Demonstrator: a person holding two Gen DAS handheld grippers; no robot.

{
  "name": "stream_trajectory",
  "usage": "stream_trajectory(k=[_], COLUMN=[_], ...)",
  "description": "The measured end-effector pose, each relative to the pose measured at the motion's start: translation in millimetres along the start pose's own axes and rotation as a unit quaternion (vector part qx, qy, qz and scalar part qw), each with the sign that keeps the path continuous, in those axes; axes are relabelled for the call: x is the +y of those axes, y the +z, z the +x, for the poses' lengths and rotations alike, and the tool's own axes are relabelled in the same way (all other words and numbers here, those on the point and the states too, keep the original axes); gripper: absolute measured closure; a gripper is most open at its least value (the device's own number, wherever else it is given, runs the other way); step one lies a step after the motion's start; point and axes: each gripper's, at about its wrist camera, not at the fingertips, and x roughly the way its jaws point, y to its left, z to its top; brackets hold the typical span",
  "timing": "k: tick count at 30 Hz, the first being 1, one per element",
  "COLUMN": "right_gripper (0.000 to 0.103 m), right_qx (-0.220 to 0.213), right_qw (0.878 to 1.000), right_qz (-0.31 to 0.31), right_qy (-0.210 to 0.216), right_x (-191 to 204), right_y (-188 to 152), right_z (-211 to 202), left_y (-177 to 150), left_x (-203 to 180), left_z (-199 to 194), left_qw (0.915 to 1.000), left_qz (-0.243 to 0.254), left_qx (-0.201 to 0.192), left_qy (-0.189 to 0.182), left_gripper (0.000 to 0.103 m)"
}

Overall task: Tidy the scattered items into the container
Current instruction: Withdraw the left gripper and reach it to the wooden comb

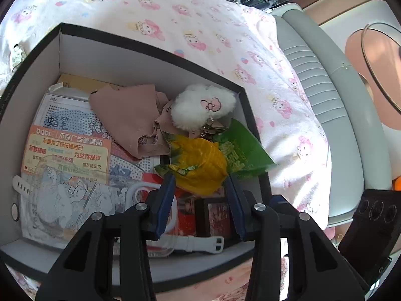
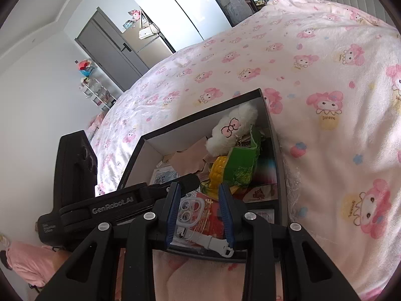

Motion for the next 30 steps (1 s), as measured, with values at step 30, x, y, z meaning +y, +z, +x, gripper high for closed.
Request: stream_trajectory(k=[30], right_gripper=[0.071], right_qx=[0.076], right_qw=[0.982], right_qz=[-0.149], right_qy=[0.092], right_x=[173.7], right_y=[-77.5], right_z=[23.1], left_y=[-83.3], left_x=[94.9], left_z=[-181.1], left_qw=[0.9919], left_qz=[-0.032], left_qx=[-0.105], left_qy=[0.064], left_gripper=[0.057])
